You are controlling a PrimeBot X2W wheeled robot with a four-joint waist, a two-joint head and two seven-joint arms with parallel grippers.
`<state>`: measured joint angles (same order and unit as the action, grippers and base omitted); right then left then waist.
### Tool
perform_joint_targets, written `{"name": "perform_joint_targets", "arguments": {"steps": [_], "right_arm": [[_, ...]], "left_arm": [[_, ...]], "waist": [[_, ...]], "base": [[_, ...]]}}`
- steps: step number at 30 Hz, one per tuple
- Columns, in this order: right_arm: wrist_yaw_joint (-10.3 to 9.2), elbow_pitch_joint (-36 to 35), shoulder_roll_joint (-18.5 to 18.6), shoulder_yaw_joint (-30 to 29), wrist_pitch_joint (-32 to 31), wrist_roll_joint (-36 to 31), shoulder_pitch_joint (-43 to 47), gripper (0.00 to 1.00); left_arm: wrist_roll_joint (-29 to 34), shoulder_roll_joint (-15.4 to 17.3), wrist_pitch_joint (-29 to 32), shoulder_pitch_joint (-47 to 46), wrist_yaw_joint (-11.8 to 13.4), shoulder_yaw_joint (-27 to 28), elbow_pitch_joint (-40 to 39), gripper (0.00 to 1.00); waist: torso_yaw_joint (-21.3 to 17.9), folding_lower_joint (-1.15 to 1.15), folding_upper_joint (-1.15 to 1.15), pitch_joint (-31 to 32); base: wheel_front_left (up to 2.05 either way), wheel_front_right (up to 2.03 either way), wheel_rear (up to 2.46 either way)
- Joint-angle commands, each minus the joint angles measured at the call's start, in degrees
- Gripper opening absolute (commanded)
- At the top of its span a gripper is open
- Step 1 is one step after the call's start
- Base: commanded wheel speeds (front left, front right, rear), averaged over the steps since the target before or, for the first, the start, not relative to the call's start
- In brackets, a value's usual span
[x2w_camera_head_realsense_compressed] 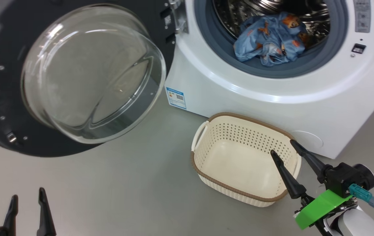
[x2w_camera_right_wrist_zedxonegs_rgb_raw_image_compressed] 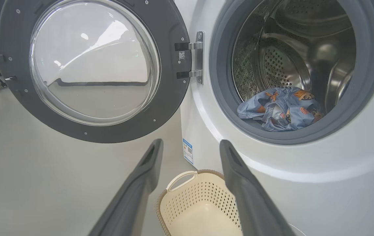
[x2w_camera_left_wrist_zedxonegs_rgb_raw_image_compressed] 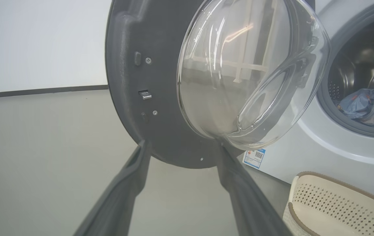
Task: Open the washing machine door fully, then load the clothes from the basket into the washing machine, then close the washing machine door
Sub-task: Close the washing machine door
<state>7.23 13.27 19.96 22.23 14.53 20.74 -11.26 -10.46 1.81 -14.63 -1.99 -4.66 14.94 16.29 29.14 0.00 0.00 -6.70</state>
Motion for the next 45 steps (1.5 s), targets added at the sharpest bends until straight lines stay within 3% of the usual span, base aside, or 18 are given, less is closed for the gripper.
{"name": "perform_joint_targets", "arguments": {"steps": [1,24,25,27,28,34,37,41,45], "right_arm": [[0.25,-1.0,0.7,1.1,0.5,0.4,-1.2,0.89],[0.25,-0.4,0.4,3.7,0.5,1.2,-2.4,0.89],[0.25,-0.4,0.4,3.6,0.5,1.2,-2.3,0.89],[0.25,-0.5,0.4,3.5,0.5,1.2,-2.3,0.89],[0.25,-0.5,0.4,3.5,0.5,1.2,-2.3,0.89],[0.25,-0.8,0.7,3.2,0.5,1.1,-2.3,0.90],[0.25,-0.9,0.9,3.0,0.5,1.0,-2.3,0.90],[0.25,-1.1,1.1,2.7,0.5,0.9,-2.2,0.90],[0.25,-1.3,1.4,2.3,0.5,0.8,-2.2,0.91]], "left_arm": [[-0.1,1.1,-0.4,0.1,0.6,1.6,-1.8,1.00],[-0.7,1.1,-0.4,1.3,1.7,2.1,-4.3,1.00],[-0.8,1.1,-0.4,1.1,1.6,2.3,-4.4,0.78],[-1.5,1.1,-0.4,0.5,1.2,2.6,-4.8,0.19],[-1.7,1.1,-0.4,0.1,0.9,2.8,-5.2,0.00],[-4.3,1.6,-0.4,-3.4,-1.3,5.2,-8.0,0.00],[-7.8,3.7,-0.4,-6.6,-2.2,6.9,-8.7,0.00],[-17.7,8.0,0.5,-13.1,-2.7,8.8,-7.5,0.00],[-30.4,15.7,5.4,-20.4,-2.8,9.0,-4.4,0.00]], "waist": [[1.4,0.00,0.00,0.8],[1.7,0.00,0.00,0.7],[1.7,0.00,0.00,0.6],[1.7,0.00,0.00,0.4],[1.7,0.00,0.00,0.3],[1.8,0.00,0.00,-0.3],[1.8,0.00,0.00,-0.9],[1.9,0.00,0.00,-1.6],[1.9,0.00,0.00,-2.4]], "base": [[0.00,0.00,0.00],[0.00,0.00,0.00],[0.00,0.00,0.00],[0.00,0.00,0.00],[0.00,0.00,0.00],[0.00,0.00,0.00],[0.00,0.00,0.00],[0.00,0.00,0.00],[0.00,0.00,0.00]]}}
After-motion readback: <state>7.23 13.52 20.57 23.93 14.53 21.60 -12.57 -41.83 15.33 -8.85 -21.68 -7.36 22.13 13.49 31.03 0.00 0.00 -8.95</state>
